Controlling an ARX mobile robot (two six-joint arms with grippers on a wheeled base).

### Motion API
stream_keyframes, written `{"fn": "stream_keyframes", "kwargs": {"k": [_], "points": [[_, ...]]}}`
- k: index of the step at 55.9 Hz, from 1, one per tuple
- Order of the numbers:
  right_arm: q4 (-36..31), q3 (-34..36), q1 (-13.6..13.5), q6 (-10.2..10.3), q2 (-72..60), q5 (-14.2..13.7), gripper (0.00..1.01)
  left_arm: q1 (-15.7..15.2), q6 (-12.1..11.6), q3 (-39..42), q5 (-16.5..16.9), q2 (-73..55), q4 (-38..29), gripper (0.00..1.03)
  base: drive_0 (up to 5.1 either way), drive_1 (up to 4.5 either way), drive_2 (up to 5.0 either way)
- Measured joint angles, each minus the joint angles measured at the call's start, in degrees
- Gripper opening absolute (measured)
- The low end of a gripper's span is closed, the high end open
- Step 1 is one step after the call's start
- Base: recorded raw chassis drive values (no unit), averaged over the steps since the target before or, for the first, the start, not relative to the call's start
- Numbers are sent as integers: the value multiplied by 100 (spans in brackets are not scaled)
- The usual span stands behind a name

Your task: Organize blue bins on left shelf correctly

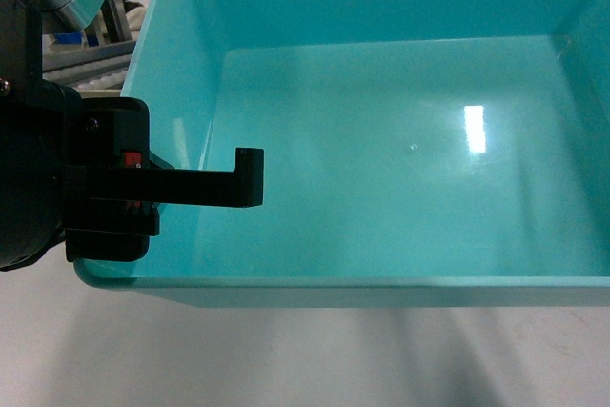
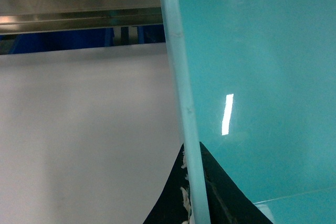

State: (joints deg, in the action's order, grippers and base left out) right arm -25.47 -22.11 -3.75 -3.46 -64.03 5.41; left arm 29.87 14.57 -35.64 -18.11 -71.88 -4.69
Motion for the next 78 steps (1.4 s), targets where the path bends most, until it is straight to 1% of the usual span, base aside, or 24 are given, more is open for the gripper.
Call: {"fn": "stream_keyframes", "kwargs": {"k": [40, 78], "points": [[-2, 9, 0, 4, 0, -2, 2, 0, -2, 0, -2, 0, -2, 2, -490, 250, 250], [-4, 15, 0, 4, -2, 0, 2, 0, -4, 2, -2, -4, 4, 2, -489, 160, 325]]}}
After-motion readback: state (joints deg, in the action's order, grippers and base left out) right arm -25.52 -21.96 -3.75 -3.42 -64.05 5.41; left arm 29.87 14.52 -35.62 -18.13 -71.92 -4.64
